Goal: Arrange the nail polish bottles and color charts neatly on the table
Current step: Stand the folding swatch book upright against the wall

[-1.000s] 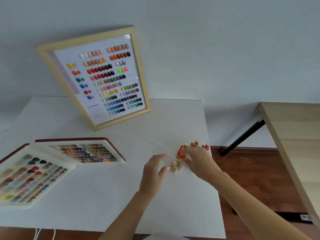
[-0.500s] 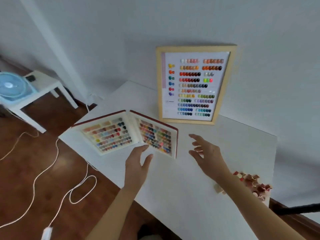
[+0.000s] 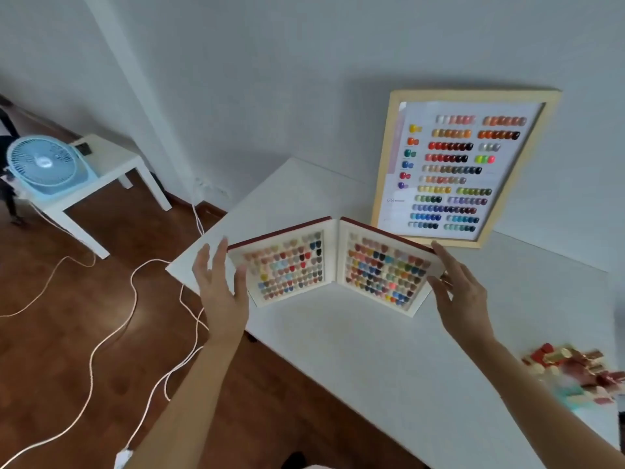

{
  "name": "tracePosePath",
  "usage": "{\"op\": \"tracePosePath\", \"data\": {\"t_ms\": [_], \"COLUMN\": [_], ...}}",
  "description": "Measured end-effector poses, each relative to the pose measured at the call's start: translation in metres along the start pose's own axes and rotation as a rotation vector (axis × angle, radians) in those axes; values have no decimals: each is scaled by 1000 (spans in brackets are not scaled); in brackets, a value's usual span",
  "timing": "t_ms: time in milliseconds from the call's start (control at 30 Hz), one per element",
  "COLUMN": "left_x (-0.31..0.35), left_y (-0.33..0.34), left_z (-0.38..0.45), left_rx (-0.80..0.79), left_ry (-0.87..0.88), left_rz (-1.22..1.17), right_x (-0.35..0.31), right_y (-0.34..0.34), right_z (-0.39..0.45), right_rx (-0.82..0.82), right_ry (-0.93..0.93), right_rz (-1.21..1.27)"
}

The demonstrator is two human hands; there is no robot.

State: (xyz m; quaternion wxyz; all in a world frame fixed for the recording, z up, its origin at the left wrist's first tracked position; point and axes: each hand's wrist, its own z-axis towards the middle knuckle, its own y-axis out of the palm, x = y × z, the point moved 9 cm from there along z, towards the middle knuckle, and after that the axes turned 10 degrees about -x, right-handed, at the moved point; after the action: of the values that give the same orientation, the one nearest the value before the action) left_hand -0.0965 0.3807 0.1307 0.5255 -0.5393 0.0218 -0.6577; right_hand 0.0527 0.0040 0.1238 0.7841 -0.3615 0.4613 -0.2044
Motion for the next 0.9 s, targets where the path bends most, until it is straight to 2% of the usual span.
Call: {"op": "tracePosePath", "data": {"t_ms": [100,233,567,900], "left_x": [-10,-15,-34,-86], "left_y": [10,18,13,-5], "left_z": [16,24,49,120], "left_rx": [-127,-196,-164,-115], "left_ry": [98,196,243,241], "left_rz": [-16,-83,-105,-99], "right_x": [-2,-3,-21,-61], "right_y": [3,-1,21,72], "right_z": [1,0,11,59], "right_rx": [52,120,96,95], "right_ry": [30,57,56,51], "right_rz": [-49,-102,-44,45]}}
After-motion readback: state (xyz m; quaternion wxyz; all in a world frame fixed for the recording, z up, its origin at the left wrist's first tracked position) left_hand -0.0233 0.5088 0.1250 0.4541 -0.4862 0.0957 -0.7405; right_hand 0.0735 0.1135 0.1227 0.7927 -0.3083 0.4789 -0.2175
